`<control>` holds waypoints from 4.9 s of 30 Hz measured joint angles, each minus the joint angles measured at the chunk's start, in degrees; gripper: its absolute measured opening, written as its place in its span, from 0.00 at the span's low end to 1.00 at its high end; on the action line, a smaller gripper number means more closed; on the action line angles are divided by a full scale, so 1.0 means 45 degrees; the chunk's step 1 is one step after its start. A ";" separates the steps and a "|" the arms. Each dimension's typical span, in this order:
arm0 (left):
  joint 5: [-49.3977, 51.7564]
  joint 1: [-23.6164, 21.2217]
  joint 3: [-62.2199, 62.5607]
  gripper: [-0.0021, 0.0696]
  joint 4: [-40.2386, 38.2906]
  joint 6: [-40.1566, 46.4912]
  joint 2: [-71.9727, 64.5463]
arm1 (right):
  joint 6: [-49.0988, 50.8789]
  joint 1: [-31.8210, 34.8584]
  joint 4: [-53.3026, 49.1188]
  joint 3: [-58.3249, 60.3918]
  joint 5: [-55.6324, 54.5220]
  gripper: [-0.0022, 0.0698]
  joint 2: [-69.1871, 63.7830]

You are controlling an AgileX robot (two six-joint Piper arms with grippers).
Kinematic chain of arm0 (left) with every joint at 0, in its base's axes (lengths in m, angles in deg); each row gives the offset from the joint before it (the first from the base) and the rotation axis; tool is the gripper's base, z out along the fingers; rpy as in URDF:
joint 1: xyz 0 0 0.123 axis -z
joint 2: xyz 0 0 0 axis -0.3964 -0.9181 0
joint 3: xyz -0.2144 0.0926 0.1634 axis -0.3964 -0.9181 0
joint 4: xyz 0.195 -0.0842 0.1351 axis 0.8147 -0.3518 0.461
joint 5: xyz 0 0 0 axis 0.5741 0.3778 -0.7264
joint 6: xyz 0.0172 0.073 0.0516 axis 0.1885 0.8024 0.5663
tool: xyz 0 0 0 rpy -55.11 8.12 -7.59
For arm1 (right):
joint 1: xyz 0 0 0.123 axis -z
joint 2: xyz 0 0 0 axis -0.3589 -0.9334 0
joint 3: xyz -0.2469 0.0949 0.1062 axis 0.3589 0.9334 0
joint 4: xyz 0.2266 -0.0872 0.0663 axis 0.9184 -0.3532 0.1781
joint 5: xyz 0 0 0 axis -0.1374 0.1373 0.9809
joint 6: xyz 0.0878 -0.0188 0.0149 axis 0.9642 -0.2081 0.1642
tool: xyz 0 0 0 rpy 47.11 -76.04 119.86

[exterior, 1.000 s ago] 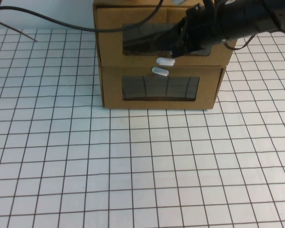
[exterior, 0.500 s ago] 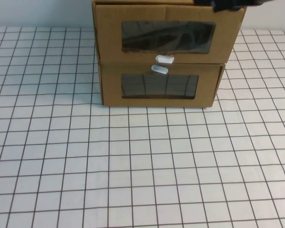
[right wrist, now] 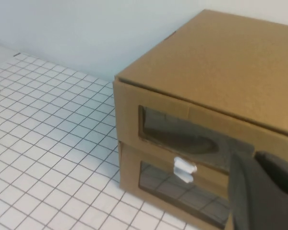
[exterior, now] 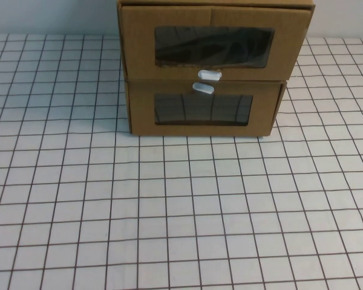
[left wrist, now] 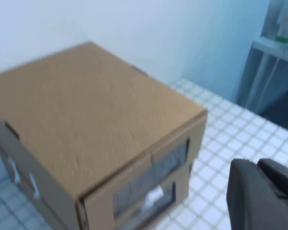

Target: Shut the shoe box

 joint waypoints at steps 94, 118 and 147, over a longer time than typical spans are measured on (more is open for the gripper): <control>-1.1639 -0.1652 -2.8239 0.02 0.6844 -0.4921 1.8310 | 0.0006 0.0018 -0.0222 1.2520 -0.2255 0.01 1.1427; -1.1612 -0.1652 -2.8239 0.02 0.6913 -0.4943 1.8310 | 0.0394 0.1524 -0.1341 1.5542 -0.4221 0.01 1.1828; -1.1612 -0.1652 -2.8239 0.02 0.6921 -0.4943 1.8329 | 0.1955 0.4678 -0.1907 1.6421 -0.3915 0.01 1.1972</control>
